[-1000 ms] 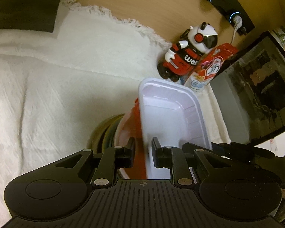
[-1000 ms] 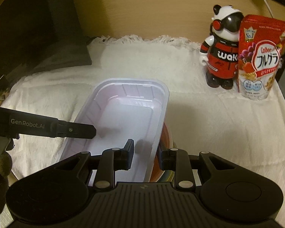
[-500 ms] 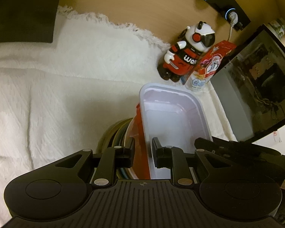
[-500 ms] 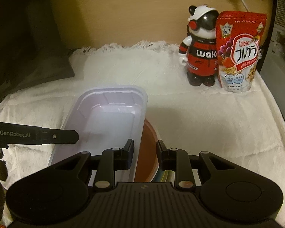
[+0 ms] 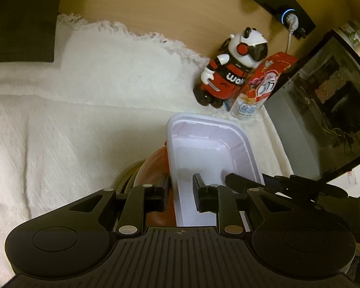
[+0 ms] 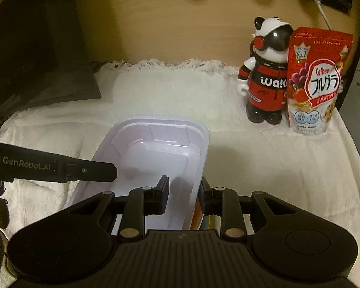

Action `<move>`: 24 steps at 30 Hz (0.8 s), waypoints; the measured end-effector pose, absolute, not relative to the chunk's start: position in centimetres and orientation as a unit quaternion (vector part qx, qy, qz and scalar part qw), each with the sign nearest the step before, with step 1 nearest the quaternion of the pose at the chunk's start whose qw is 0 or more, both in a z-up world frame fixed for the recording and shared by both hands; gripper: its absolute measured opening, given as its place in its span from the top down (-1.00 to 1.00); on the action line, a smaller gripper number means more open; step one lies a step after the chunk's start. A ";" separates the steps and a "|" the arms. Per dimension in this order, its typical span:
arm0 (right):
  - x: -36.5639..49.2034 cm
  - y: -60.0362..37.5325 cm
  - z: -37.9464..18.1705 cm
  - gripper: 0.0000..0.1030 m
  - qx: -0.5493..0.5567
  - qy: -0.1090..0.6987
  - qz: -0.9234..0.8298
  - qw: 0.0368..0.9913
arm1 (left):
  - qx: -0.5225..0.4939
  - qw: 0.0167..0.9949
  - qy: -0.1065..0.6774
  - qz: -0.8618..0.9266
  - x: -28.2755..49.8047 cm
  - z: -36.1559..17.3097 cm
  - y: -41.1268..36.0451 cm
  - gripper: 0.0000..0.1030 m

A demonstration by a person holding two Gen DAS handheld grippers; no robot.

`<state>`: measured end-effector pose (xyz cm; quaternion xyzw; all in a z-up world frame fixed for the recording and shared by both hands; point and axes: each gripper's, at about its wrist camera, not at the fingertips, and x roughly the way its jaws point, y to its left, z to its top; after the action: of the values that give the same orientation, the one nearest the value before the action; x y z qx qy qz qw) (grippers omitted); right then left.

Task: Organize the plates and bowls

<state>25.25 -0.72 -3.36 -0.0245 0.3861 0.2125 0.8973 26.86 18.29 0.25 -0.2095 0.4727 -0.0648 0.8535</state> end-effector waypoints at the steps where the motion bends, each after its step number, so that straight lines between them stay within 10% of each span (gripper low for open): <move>1: 25.4 -0.7 -3.4 0.51 -0.023 0.388 0.215 0.896 | -0.214 0.852 0.474 -0.063 26.9 0.1 18.4 0.56; 24: 15.8 -8.1 -1.6 0.01 0.042 0.300 0.251 0.919 | -0.244 0.901 0.349 0.079 13.4 3.5 18.3 0.56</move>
<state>15.79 -8.12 -1.59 0.0415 0.3002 0.2509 0.9194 13.37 18.28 3.47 -0.2439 0.3494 0.0792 0.9012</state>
